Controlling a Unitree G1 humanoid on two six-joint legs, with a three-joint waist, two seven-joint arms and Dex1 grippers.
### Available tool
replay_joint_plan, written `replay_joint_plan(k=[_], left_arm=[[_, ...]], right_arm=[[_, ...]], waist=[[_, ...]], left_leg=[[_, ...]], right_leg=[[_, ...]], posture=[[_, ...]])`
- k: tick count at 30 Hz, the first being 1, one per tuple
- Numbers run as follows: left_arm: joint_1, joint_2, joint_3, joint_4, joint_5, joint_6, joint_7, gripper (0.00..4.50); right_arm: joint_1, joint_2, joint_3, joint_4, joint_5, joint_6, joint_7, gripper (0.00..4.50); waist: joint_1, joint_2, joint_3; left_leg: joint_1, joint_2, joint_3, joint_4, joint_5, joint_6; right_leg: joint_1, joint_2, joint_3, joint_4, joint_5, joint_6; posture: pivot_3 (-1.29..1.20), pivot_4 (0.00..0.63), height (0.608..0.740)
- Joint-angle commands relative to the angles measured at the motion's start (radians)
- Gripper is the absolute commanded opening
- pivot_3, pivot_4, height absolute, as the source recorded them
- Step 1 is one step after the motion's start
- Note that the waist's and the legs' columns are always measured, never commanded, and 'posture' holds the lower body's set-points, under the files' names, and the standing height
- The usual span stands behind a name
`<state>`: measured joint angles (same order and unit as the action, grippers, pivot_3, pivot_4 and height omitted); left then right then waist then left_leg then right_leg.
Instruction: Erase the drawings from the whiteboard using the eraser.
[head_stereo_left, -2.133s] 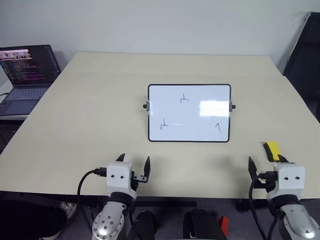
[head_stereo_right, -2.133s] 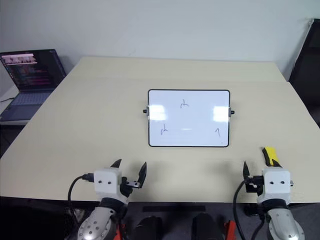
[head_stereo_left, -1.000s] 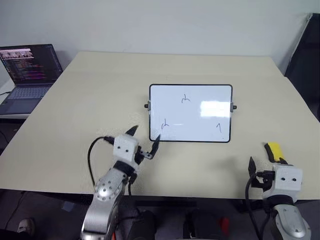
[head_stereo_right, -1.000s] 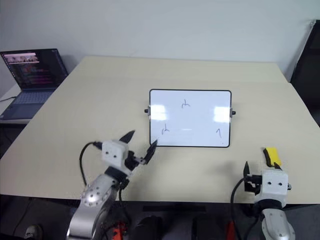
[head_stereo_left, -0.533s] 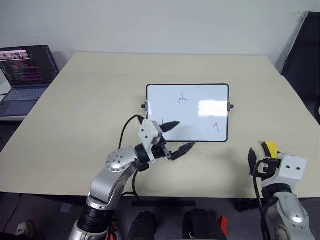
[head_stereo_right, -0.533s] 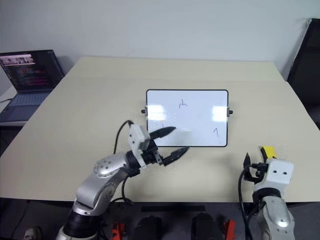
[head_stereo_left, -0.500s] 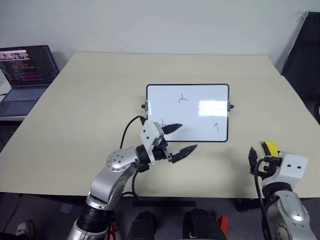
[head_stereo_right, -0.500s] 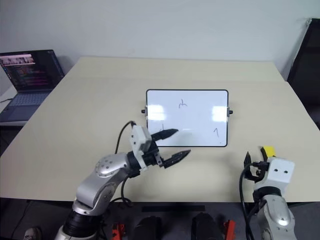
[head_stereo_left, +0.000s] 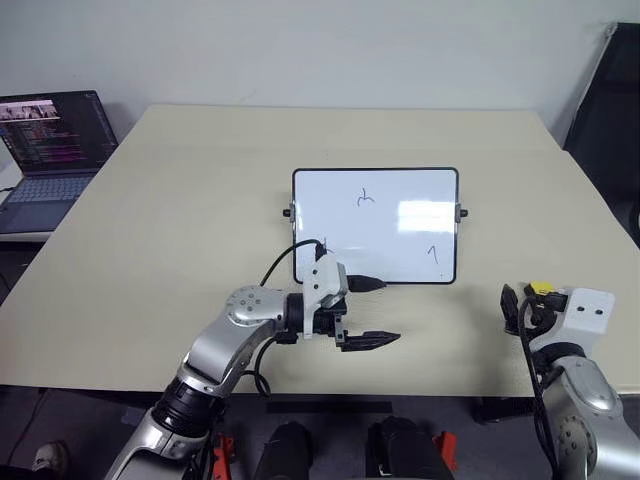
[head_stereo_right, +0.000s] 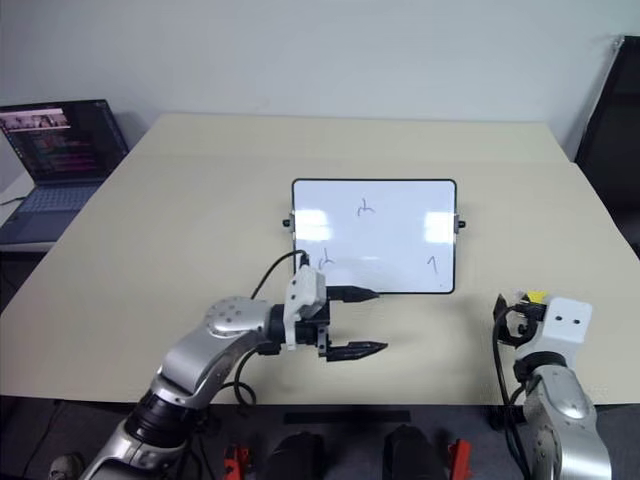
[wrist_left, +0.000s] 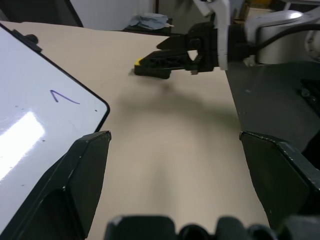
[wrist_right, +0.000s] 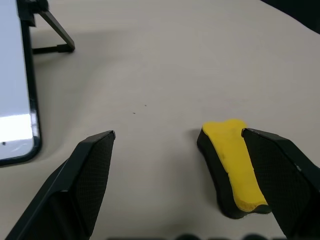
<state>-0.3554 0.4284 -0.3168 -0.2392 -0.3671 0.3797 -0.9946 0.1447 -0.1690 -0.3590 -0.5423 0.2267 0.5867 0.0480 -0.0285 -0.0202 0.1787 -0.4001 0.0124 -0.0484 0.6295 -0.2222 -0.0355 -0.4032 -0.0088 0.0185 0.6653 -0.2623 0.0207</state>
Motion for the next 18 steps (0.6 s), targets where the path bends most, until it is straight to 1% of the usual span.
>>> replay_joint_plan(k=[1, 8, 18], left_arm=[[-0.013, -0.012, -0.005, -0.025, -0.002, -0.018, -0.007, 4.5], [-0.005, -0.013, -0.014, -0.045, -0.008, -0.002, -0.009, 4.5], [-0.01, -0.016, -0.028, -0.038, 0.011, -0.011, -0.01, 4.5]], right_arm=[[-0.039, -0.034, -0.036, 0.025, 0.02, -0.009, 0.012, 4.44], [-0.083, -0.092, -0.07, 0.113, 0.038, -0.03, 0.037, 4.44], [-0.087, -0.133, -0.141, 0.204, 0.082, -0.035, 0.083, 4.44]], waist=[[-0.001, 0.0, 0.0], [0.0, 0.0, 0.0], [0.0, 0.0, 0.0]], left_leg=[[0.0, 0.0, 0.0, 0.0, 0.0, 0.0], [0.0, 0.0, 0.0, 0.0, 0.0, 0.0], [0.0, 0.0, 0.0, 0.0, 0.0, 0.0]], right_leg=[[0.0, 0.0, 0.0, 0.0, 0.0, 0.0], [0.0, 0.0, 0.0, 0.0, 0.0, 0.0], [0.0, 0.0, 0.0, 0.0, 0.0, 0.0]], posture=[[0.0, 0.15, 0.74], [0.0, 0.15, 0.74], [0.0, 0.15, 0.74]])
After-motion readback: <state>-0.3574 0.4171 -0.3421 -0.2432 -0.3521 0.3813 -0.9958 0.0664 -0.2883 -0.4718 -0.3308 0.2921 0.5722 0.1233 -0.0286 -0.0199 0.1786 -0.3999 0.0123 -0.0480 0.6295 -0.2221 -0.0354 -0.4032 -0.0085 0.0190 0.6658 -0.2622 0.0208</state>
